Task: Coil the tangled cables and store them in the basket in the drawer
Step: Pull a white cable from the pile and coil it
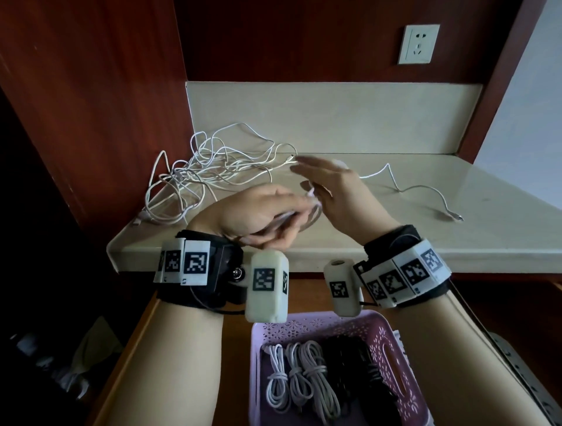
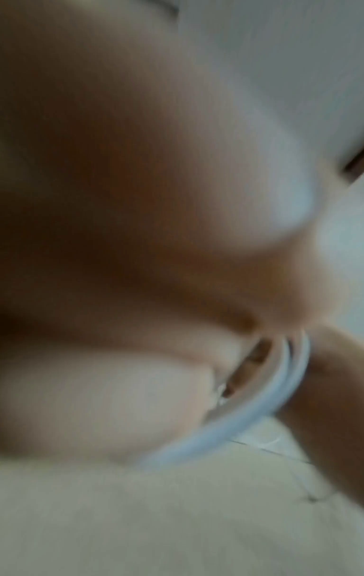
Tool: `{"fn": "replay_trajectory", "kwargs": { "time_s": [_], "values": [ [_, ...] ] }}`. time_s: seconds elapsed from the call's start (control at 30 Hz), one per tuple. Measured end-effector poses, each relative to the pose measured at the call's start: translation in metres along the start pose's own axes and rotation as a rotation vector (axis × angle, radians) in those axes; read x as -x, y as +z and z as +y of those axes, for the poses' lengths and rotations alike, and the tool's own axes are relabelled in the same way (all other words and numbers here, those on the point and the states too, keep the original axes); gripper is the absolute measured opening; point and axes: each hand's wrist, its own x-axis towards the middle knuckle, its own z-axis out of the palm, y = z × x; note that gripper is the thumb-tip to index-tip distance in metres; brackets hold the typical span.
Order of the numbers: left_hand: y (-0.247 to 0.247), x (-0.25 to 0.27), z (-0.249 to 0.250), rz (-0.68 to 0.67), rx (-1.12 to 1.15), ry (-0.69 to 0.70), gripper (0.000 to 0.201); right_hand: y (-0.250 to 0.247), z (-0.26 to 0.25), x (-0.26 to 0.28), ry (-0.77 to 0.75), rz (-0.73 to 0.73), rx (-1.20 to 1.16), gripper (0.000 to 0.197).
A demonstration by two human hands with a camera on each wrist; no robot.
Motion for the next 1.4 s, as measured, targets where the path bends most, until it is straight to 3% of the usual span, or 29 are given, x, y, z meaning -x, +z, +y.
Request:
{"fn": "replay_trajectory", "kwargs": {
  "time_s": [0.07,0.13,0.2,0.27,0.43,0.5,0.6,0.73,0.83,0.93,1.07,1.13,1.4],
  "values": [
    [-0.001,-0.002,0.001,0.018,0.25,0.146,0.044,0.006,-0.001,0.004,0.005,-0.034,0.099,0.024],
    [-0.004,-0.006,0.002,0.125,0.52,0.224,0.051,0.011,-0.001,0.004,0.09,-0.028,0.203,0.019],
    [-0.008,-0.008,0.002,0.217,0.71,0.337,0.058,0.011,-0.003,0.004,0.225,-0.075,0.079,0.018],
    [-0.015,-0.006,0.001,0.298,0.846,0.464,0.059,0.007,-0.002,0.004,0.323,-0.101,-0.089,0.013],
    [-0.028,-0.006,-0.006,0.569,1.032,0.632,0.039,0.0,0.003,0.007,0.359,-0.123,-0.036,0.017],
    [-0.028,-0.007,-0.009,0.76,1.005,0.698,0.037,-0.003,-0.001,0.008,0.369,-0.248,-0.025,0.021],
    [-0.029,-0.007,-0.007,1.036,0.795,0.695,0.037,-0.007,-0.01,0.01,0.357,-0.451,-0.023,0.019],
    [-0.035,-0.011,-0.011,1.203,0.432,0.609,0.028,-0.02,-0.018,0.01,0.323,-0.495,-0.114,0.013],
    [-0.026,-0.018,-0.015,1.174,0.16,0.46,0.027,-0.03,-0.025,0.007,0.273,-0.263,-0.17,0.015],
    [-0.016,-0.021,-0.01,1.072,0.382,0.436,0.028,-0.035,-0.022,0.006,0.262,-0.036,-0.146,0.019],
    [-0.013,-0.019,-0.006,0.894,0.77,0.456,0.031,-0.032,-0.014,0.009,0.31,-0.142,-0.127,0.016],
    [-0.014,-0.018,-0.007,0.849,0.821,0.426,0.033,-0.031,-0.016,0.008,0.326,-0.173,-0.122,0.013],
    [-0.004,-0.027,-0.015,0.816,0.346,0.3,0.038,-0.036,-0.03,0.006,0.223,-0.097,-0.223,0.013]
  ]
}}
